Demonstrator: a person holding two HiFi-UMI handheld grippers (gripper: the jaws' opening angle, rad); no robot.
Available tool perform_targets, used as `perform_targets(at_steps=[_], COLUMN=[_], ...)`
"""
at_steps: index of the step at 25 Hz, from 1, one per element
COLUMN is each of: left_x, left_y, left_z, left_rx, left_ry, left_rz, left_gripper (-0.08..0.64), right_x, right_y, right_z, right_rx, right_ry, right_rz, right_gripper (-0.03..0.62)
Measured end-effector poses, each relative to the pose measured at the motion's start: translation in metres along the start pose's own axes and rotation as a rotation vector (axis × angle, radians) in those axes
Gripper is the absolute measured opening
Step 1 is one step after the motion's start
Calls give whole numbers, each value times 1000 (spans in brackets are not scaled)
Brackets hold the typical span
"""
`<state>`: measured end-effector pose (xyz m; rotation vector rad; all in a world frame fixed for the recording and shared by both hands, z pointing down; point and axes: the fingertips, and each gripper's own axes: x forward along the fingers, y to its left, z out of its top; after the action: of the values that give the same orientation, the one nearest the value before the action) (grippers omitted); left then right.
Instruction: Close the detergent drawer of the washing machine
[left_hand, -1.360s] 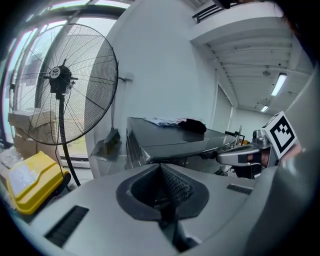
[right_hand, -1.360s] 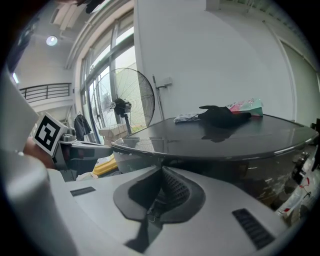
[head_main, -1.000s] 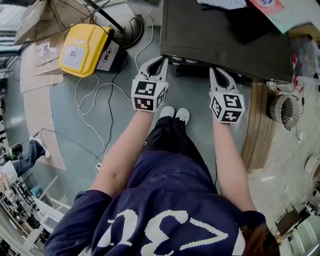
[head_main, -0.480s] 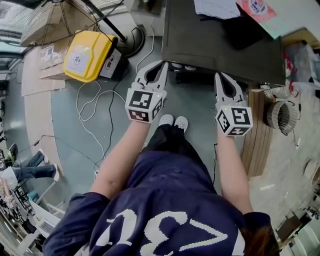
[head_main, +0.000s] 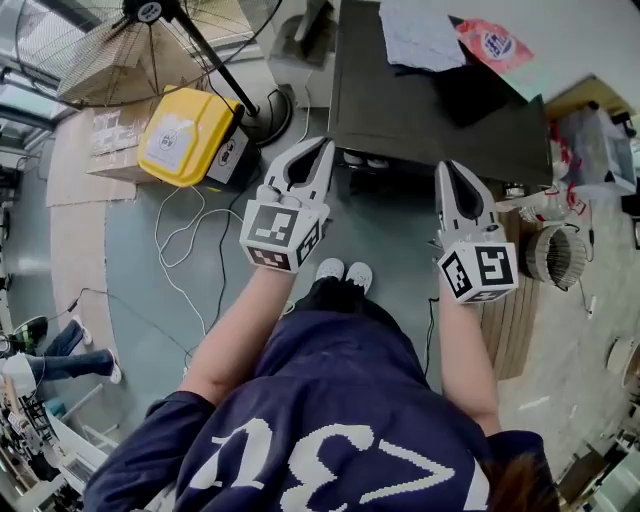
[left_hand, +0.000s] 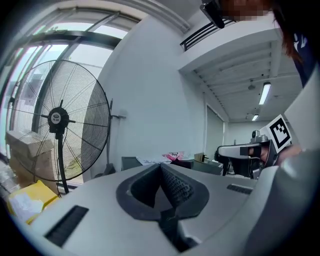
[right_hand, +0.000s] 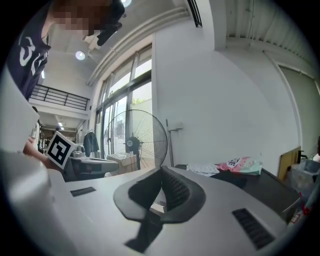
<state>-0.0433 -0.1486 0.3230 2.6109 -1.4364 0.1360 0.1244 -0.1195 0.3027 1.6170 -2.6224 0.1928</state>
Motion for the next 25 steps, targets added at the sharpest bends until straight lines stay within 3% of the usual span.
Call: perform_targets(at_steps=[5,14,25], left_x=[-15,-33,-36], left_y=[-7,-16,-16], left_z=[26,46,52], left_rx=[28,52,60], left_ry=[-34,-63,-75], left_rz=[1,16,25], left_gripper=[20,20,20], right_x=[-14,-34,-37], right_y=[10,14,16], right_z=[34,56,67], right_rx=[52,-46,-78], right_ry=[-67,-72,-108], right_rz=[32,14,-15], right_gripper=[15,14,14])
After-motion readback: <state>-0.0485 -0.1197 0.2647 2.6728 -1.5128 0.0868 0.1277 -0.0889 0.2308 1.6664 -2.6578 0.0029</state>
